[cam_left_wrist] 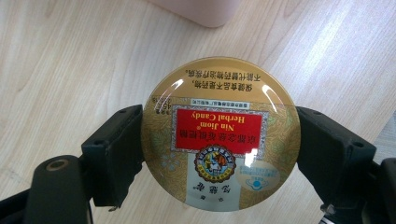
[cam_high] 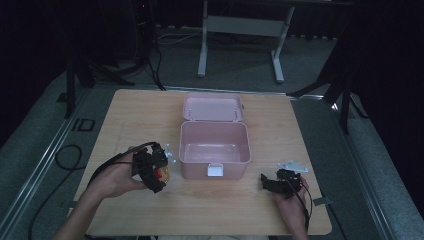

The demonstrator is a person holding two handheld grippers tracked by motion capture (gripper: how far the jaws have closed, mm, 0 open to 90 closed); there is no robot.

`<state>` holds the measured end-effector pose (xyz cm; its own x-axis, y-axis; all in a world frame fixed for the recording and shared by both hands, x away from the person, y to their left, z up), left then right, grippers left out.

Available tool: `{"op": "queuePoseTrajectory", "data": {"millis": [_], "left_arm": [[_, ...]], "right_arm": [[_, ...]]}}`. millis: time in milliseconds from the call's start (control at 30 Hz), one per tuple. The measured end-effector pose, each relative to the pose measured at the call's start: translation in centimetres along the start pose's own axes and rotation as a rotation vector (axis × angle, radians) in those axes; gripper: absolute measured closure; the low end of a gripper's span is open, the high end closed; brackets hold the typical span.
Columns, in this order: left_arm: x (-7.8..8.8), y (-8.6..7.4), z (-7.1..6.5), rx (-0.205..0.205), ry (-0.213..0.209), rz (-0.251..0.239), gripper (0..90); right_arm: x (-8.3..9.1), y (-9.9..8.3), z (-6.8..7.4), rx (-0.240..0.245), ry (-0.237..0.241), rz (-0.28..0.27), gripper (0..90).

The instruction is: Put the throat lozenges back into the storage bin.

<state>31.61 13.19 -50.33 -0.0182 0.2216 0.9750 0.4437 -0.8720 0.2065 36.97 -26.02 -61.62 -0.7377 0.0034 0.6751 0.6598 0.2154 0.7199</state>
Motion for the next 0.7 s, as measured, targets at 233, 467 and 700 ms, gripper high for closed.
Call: {"op": "queuePoseTrajectory", "data": {"millis": [233,467,700], "left_arm": [[0.5,0.1,0.2,0.004,-0.019,-0.004,20.7],[1.0,0.1,0.4,0.016,-0.032,-0.001,20.7],[1.9,0.2,0.7,0.027,-0.038,-0.003,20.7]], "right_arm": [[0.0,0.0,0.0,0.0,0.0,0.0,12.0],[0.0,0.0,0.0,0.0,0.0,0.0,12.0],[0.0,0.0,0.0,-0.001,0.0,0.0,12.0]]}}
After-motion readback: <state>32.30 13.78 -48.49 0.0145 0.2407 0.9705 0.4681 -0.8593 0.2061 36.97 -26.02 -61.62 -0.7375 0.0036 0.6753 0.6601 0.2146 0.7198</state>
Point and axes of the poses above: each handheld gripper's, and its own axes: x roughly backward along the jaws, y roughly out of its top, z roughly to its left, the point moved 8 cm from there along -x, roughly forward along the jaws, and after that the axes turned 13 degrees about -y, right-handed, at the moved point
